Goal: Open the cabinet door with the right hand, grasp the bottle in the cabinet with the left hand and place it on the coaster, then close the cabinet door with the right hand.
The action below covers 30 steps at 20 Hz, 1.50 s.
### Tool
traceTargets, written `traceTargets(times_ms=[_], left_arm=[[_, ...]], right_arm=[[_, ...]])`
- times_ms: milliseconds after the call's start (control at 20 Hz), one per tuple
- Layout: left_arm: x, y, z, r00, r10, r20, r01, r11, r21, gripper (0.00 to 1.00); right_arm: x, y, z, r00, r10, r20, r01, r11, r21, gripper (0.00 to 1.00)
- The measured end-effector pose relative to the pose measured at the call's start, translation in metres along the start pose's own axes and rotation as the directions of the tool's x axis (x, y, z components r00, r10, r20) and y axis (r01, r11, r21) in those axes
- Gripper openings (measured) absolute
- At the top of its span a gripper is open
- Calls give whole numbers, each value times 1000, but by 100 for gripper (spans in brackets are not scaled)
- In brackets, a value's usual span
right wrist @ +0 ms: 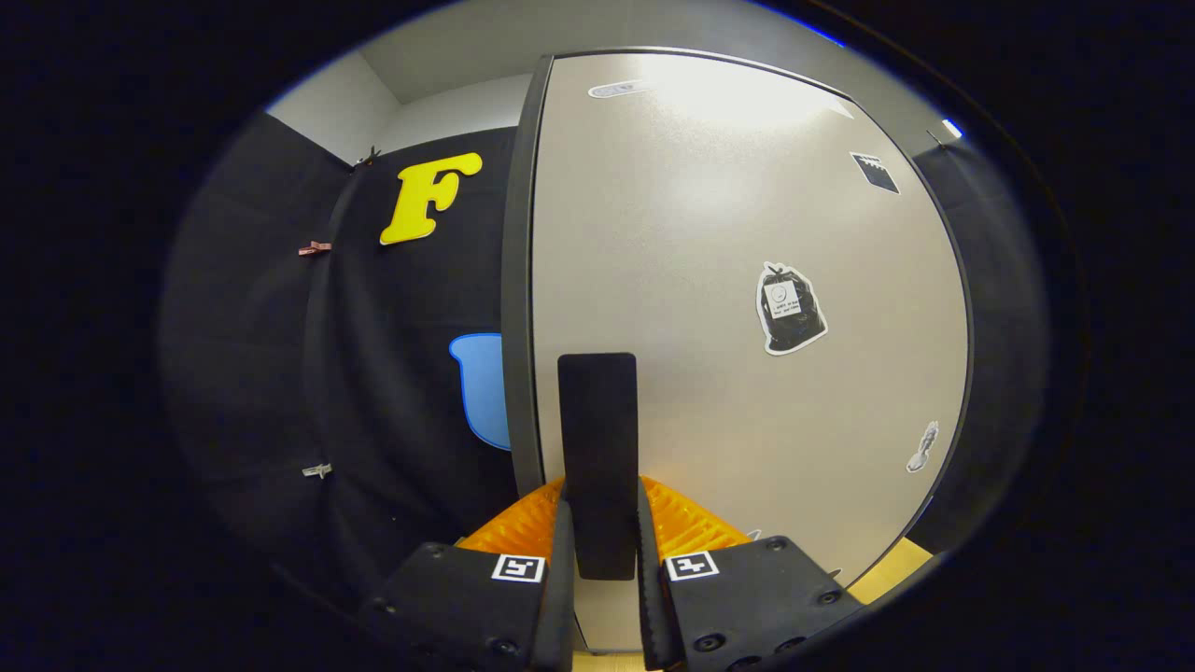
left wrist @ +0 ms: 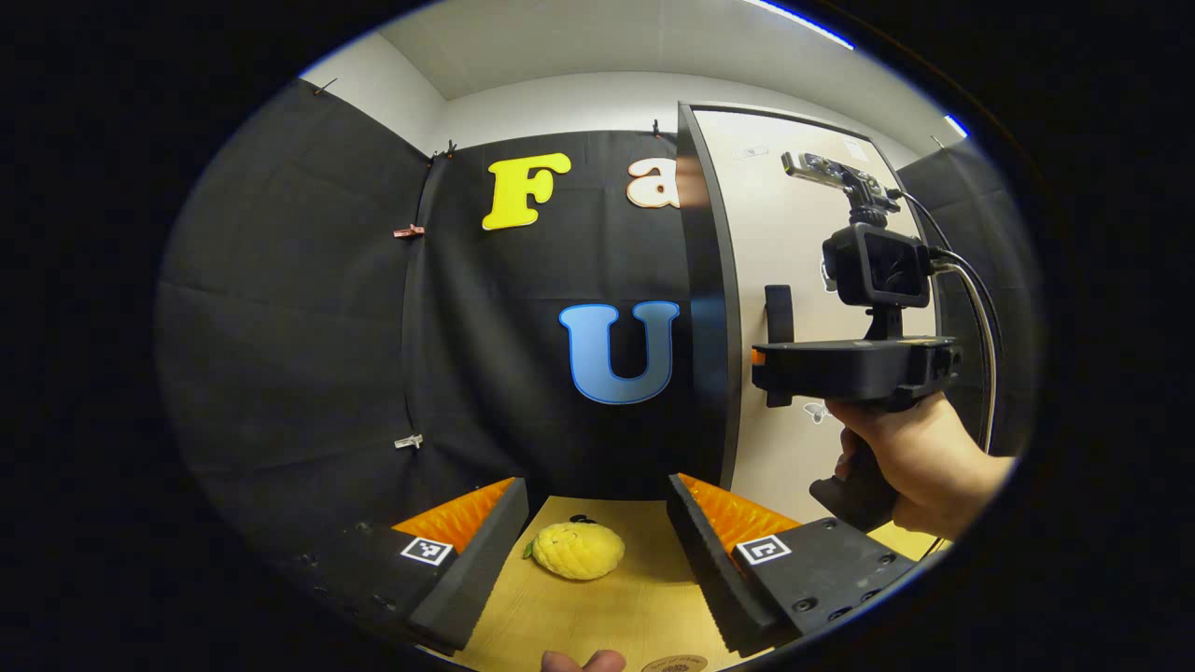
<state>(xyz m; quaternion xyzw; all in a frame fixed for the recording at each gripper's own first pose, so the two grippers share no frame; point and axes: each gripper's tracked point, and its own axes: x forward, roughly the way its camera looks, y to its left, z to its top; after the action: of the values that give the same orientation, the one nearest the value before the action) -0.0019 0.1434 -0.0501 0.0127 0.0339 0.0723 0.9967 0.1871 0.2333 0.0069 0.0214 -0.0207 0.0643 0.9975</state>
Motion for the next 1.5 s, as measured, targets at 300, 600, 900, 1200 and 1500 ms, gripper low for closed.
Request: traceTargets(times_ms=[300,600,900,1200,1500], left_arm=[[-3,2,8,1000,7,10,-7,1000,-4,94],[-14,-4,21,1000,5,28,-5,1000,-1,92],[-36,-24,25,999,-3,35,4,1000,-21,94],[-47,-41,36,998,-19,56,20,1000,-9,94],[-55,-64,42,997,-52,59,54,998,-16,95]], right_arm=[[-17,3,3,995,92,-31,-92,996,21,16],[-66,0,12,979,198,-56,-196,980,44,16],[-115,-11,21,959,276,-68,-273,961,49,16],[-151,-37,29,951,301,-65,-298,953,55,16],[-192,-71,35,953,299,-54,-297,954,42,16]])
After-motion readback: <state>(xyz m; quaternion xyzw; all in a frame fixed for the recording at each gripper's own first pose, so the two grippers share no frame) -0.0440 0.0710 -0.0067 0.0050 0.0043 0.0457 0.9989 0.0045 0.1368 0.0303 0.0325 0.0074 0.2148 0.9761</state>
